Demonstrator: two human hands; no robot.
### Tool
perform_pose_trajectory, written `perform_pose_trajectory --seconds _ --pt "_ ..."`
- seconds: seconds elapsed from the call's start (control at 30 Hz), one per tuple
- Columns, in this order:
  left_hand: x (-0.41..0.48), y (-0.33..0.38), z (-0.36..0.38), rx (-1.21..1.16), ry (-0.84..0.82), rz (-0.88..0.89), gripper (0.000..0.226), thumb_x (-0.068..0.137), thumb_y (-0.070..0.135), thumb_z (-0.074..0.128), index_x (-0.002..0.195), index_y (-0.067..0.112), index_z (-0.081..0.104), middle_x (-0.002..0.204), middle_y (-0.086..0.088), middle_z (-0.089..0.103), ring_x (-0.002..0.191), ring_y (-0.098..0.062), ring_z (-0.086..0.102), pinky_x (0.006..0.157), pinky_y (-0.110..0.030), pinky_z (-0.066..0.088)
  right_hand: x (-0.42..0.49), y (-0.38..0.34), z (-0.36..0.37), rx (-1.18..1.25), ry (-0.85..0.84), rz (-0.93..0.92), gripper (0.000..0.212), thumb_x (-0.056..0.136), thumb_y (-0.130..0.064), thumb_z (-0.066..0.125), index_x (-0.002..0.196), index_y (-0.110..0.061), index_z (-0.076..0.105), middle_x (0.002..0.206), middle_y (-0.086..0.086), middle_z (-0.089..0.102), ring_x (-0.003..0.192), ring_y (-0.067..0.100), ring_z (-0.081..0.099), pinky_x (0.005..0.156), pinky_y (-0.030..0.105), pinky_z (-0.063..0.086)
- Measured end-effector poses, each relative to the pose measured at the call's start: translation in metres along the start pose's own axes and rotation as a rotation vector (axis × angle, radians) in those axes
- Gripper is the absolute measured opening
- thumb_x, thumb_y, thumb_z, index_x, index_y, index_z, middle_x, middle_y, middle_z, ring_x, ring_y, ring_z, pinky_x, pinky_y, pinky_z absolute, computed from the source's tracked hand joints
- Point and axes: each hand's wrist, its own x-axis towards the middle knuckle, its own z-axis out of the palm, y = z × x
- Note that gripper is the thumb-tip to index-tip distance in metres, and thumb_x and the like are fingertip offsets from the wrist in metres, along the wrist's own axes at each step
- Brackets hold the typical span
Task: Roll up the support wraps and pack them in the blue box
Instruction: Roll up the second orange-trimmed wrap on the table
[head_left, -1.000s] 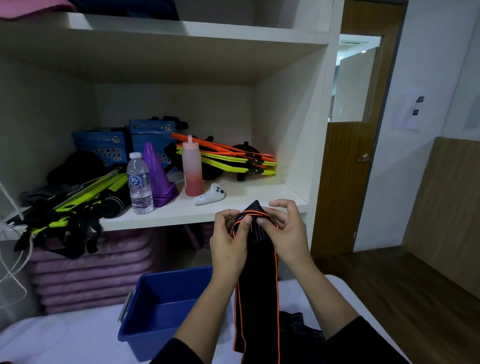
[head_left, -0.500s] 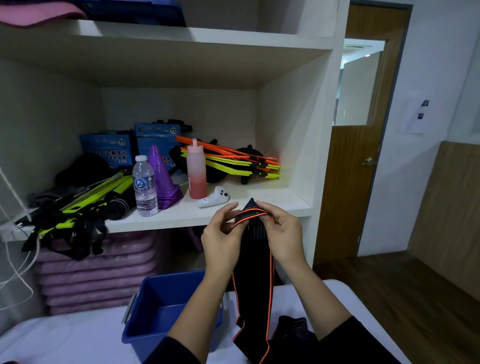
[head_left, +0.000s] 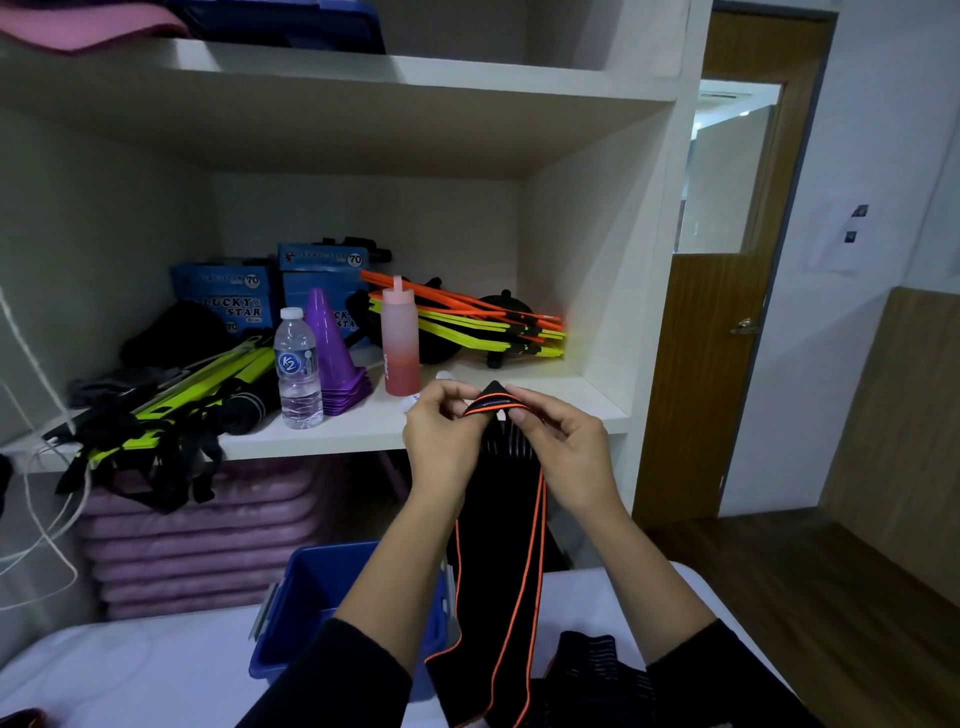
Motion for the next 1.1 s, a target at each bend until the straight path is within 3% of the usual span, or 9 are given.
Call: perform_pose_trajectory --seconds 0.1,0.27,0.4,0.53,0.6,0.7,0.87,0.97,1.1 --pt "-0.003 0.000 -0.008 -0.079 -0.132 -0.032 0.024 0.069 0.009 0.078 0.086 0.016 0.064 0.078 -0.004 0.060 0.078 -0.021 0.060 0.079 -0.039 0.053 0.001 0.000 0.001 -0.016 0.037 0.001 0.026 0.088 -0.007 0.059 0.113 -0.007 0.066 0.105 -0.001 0.070 0.099 0.001 0.065 0.087 0.014 0.049" --pt "-0.013 0.005 -0.021 -0.170 -0.277 0.016 0.030 0.076 0.009 0.074 0.102 0.024 0.071 0.084 0.006 0.073 0.083 -0.011 0.069 0.068 -0.020 0.053 0.003 -0.002 0.002 -0.083 0.117 0.010 0.020 0.088 -0.012 0.061 0.104 -0.015 0.071 0.095 -0.006 0.072 0.093 0.004 0.067 0.085 0.019 0.053" --pt "-0.016 0.006 -0.015 -0.073 -0.165 0.108 0.019 0.082 0.016 0.069 0.095 0.028 0.073 0.091 0.011 0.074 0.095 -0.005 0.067 0.087 -0.026 0.052 0.002 -0.005 0.003 -0.095 0.152 -0.006 0.017 0.084 -0.013 0.066 0.100 -0.016 0.072 0.090 -0.007 0.073 0.088 0.003 0.068 0.080 0.018 0.054" --pt "-0.018 0.011 -0.006 0.081 -0.033 0.251 0.015 0.082 0.012 0.067 0.090 0.024 0.074 0.081 0.015 0.070 0.083 0.002 0.065 0.078 -0.014 0.049 0.003 -0.010 0.002 -0.078 0.169 -0.033 0.018 0.080 -0.009 0.070 0.097 -0.011 0.073 0.083 -0.010 0.072 0.080 0.000 0.069 0.072 0.011 0.052" --pt "-0.017 0.013 -0.003 0.117 0.038 0.275 0.013 0.081 0.012 0.069 0.087 0.021 0.074 0.078 0.013 0.070 0.077 0.005 0.063 0.072 -0.008 0.046 0.004 -0.011 0.001 -0.071 0.137 -0.026 0.021 0.080 -0.007 0.070 0.100 -0.012 0.072 0.088 -0.009 0.072 0.084 0.000 0.068 0.077 0.012 0.053" --pt "-0.016 0.016 -0.004 0.096 0.121 0.268 0.010 0.078 0.012 0.071 0.082 0.021 0.075 0.075 0.014 0.069 0.074 0.003 0.062 0.071 -0.010 0.047 0.005 -0.012 0.003 -0.061 0.084 -0.021 0.029 0.080 -0.010 0.070 0.109 -0.015 0.069 0.100 -0.006 0.071 0.094 0.001 0.067 0.084 0.014 0.052" --pt "-0.016 0.017 -0.019 0.077 0.082 0.253 0.012 0.073 0.021 0.077 0.083 0.025 0.072 0.077 0.009 0.071 0.069 0.003 0.060 0.065 -0.007 0.043 0.006 -0.016 0.021 -0.028 0.165 -0.086 0.014 0.084 -0.006 0.065 0.096 -0.009 0.073 0.085 -0.009 0.071 0.080 -0.005 0.067 0.075 0.008 0.049" --pt "-0.017 0.005 -0.040 -0.025 0.027 0.184 0.023 0.076 0.021 0.076 0.096 0.030 0.071 0.089 0.004 0.073 0.083 -0.008 0.067 0.077 -0.020 0.053 0.008 -0.014 0.038 0.033 0.204 -0.070 0.014 0.083 -0.004 0.065 0.093 -0.010 0.072 0.081 -0.008 0.070 0.075 -0.004 0.067 0.070 0.007 0.049" --pt "-0.018 -0.006 -0.066 0.002 0.068 0.176 0.018 0.079 0.012 0.071 0.085 0.028 0.073 0.083 0.007 0.074 0.086 -0.008 0.069 0.081 -0.026 0.051 0.002 -0.008 0.059 0.039 0.162 -0.030 0.015 0.081 -0.007 0.068 0.095 -0.011 0.072 0.087 -0.001 0.073 0.082 0.005 0.070 0.077 0.016 0.054"
